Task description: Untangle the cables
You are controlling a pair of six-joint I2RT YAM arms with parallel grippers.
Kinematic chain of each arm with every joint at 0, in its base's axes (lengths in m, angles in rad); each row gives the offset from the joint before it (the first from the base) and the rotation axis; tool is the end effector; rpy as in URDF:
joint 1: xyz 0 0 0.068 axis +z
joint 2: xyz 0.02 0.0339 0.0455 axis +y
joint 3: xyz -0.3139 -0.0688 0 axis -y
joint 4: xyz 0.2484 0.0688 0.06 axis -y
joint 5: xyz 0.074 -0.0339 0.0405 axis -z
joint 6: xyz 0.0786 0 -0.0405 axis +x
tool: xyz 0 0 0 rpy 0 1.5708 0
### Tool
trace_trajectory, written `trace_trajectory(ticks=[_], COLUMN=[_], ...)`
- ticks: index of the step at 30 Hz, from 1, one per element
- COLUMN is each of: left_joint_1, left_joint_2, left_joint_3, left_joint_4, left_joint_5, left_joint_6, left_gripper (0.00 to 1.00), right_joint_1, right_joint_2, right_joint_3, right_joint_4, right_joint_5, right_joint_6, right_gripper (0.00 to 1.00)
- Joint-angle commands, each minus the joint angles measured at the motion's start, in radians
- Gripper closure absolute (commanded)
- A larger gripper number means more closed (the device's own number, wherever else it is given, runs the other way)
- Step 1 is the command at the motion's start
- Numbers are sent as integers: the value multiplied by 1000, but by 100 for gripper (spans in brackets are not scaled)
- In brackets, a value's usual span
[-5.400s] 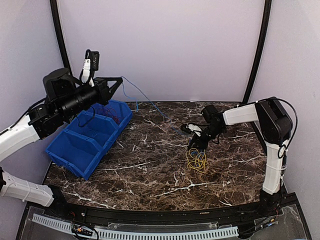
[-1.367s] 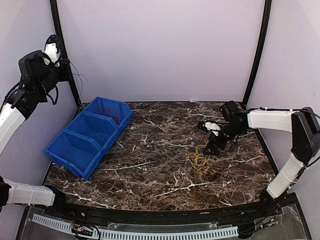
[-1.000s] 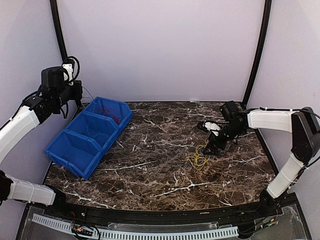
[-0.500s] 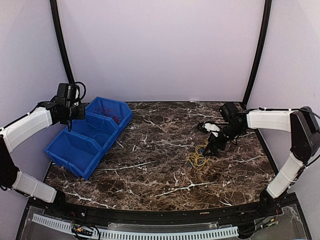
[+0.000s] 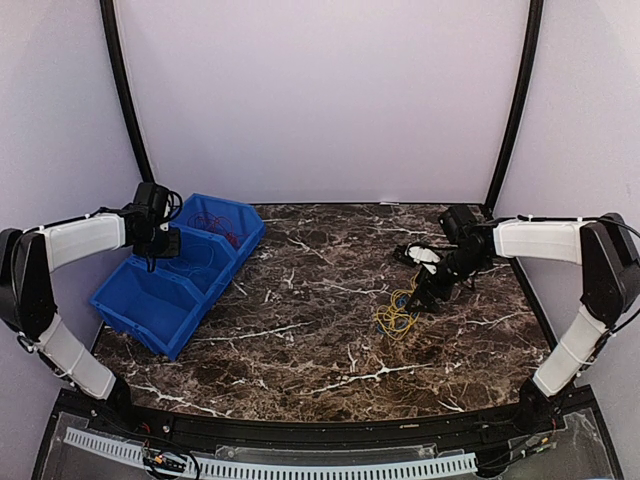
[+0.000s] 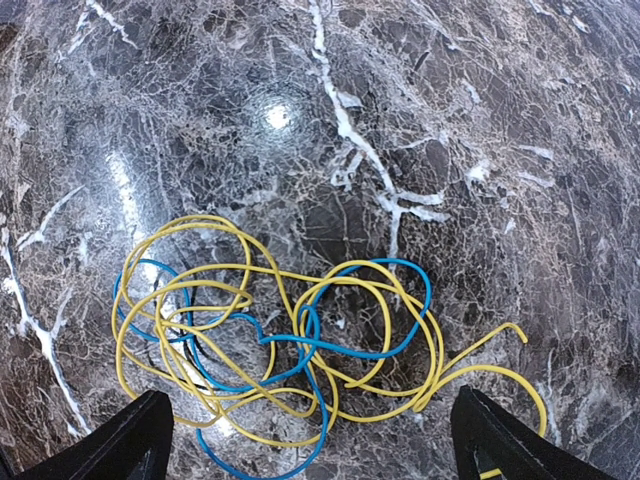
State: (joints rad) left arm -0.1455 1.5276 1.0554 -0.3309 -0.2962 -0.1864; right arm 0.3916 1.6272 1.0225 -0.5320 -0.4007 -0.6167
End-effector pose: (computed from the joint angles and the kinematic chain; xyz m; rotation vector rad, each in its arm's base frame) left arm 0.3581 -0.0293 0.2602 -0.1883 2.3298 0.1876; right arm 0.3005 0.1572 0.2022 -1.3740 2.2466 0.4657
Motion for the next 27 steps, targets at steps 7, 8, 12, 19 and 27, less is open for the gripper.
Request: trace_trajectory(ticks=[7, 8, 12, 19, 27], left_joint_1=[6, 6, 4, -178, -438], left_joint_2=[-113, -125, -189, -328, -250], left_joint_3=[2, 6, 26, -13, -26], left_joint_4=[9, 8, 0, 225, 425], left_joint_5=[-6, -16, -11, 202, 335], left_joint_6=[-11, -10, -17, 38, -33], left_gripper=[59, 55, 50, 48, 54], right_joint_1=[-6, -6, -15, -57, -105], right_joint_2=[11, 9, -25, -107, -293], right_joint_3=[-2, 0, 6, 106, 75], right_joint_4=[-8, -6, 3, -35, 172], right_joint_5=[-9, 1, 54, 136, 311], right_joint_6=[-8, -7, -1, -7, 112], right_gripper=[1, 1, 1, 1, 1])
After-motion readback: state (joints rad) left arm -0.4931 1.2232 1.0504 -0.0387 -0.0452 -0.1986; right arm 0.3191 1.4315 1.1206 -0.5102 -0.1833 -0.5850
